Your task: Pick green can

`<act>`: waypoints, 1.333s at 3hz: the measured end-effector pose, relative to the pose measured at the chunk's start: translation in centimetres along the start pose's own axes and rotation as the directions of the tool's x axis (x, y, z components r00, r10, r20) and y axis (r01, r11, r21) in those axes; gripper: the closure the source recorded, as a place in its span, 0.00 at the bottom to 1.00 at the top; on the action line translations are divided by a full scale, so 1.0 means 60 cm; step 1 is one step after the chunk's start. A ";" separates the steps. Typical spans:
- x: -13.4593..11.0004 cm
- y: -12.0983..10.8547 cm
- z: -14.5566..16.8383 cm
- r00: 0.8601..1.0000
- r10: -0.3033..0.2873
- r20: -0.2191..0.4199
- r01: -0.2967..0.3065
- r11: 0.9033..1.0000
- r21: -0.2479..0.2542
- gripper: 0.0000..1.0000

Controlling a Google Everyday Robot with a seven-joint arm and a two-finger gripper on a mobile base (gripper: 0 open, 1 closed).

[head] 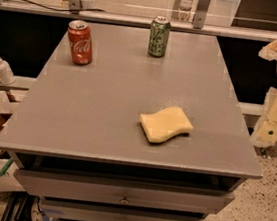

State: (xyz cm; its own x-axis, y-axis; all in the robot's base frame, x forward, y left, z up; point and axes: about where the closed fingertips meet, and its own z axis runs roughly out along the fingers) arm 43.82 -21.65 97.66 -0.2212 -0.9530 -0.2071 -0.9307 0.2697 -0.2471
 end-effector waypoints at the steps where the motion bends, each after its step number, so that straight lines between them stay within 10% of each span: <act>1: 0.000 0.000 0.000 1.000 0.000 0.000 0.000 1.000 0.000 0.00; 4: -0.026 -0.022 0.004 0.995 -0.020 0.099 0.017 0.999 0.034 0.00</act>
Offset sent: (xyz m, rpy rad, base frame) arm 0.0044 0.0029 -0.0003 0.0357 -0.0162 0.0172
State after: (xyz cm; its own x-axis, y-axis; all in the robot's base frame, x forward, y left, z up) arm 45.49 -20.49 98.06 -0.1728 -0.9398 -0.2948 -0.9239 0.2584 -0.2822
